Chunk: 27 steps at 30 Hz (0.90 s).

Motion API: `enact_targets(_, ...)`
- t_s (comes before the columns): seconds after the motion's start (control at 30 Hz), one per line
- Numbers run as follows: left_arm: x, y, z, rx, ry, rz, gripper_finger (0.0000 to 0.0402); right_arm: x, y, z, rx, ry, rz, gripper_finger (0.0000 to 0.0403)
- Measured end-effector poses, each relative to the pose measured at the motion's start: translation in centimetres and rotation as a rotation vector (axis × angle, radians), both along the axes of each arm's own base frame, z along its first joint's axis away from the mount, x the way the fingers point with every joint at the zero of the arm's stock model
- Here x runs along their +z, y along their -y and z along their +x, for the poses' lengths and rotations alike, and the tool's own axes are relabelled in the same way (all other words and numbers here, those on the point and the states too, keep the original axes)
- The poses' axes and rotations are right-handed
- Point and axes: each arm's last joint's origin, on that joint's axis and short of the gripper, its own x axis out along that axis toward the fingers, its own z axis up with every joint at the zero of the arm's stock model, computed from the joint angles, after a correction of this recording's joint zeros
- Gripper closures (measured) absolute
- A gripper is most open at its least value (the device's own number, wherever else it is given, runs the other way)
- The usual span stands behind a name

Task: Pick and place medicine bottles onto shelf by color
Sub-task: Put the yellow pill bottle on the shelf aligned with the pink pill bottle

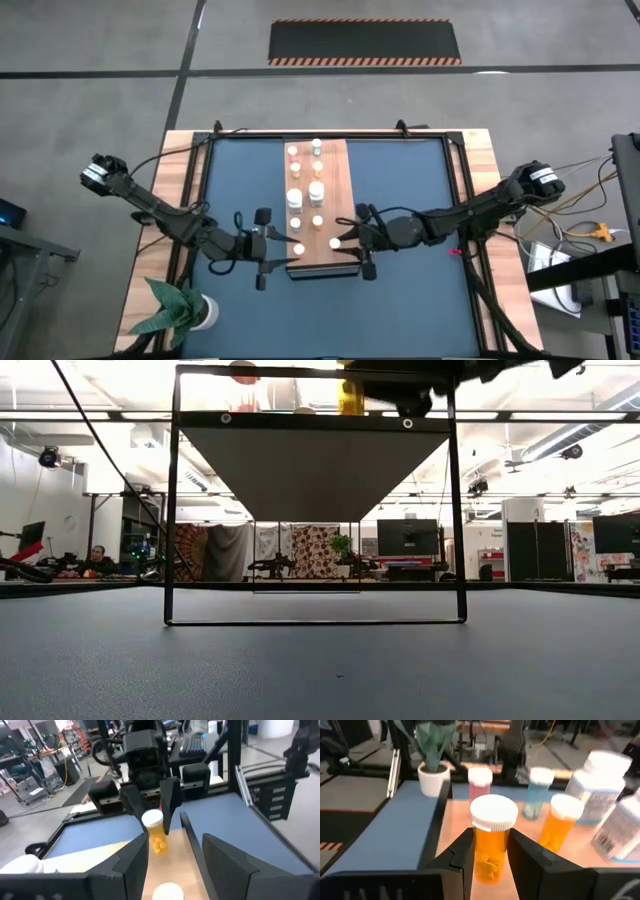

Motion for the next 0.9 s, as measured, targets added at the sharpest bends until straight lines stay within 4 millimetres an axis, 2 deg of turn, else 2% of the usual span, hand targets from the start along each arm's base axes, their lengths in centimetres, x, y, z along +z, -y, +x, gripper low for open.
enact_targets(0.1, -0.2, 0.1, 0.3, 0.003, -0.002, 0.0, 0.0233, -0.6, 0.4, 0.1, 0.009, -0.028, 0.038, 0.031)
enact_targets(0.43, -0.5, 0.1, 0.8, 0.011, 0.0, -0.001, 0.0233, -0.8, 0.4, 0.6, 0.013, -0.032, 0.101, 0.031)
enact_targets(0.57, -0.5, 0.1, 0.7, 0.012, 0.001, -0.002, 0.0233, -1.4, 0.3, 0.9, 0.008, -0.054, 0.11, 0.031)
enact_targets(0.9, -0.5, 0.1, 0.7, 0.013, 0.003, -0.002, 0.0233, -1.5, 0.3, 0.9, 0.004, -0.058, 0.117, 0.0302)
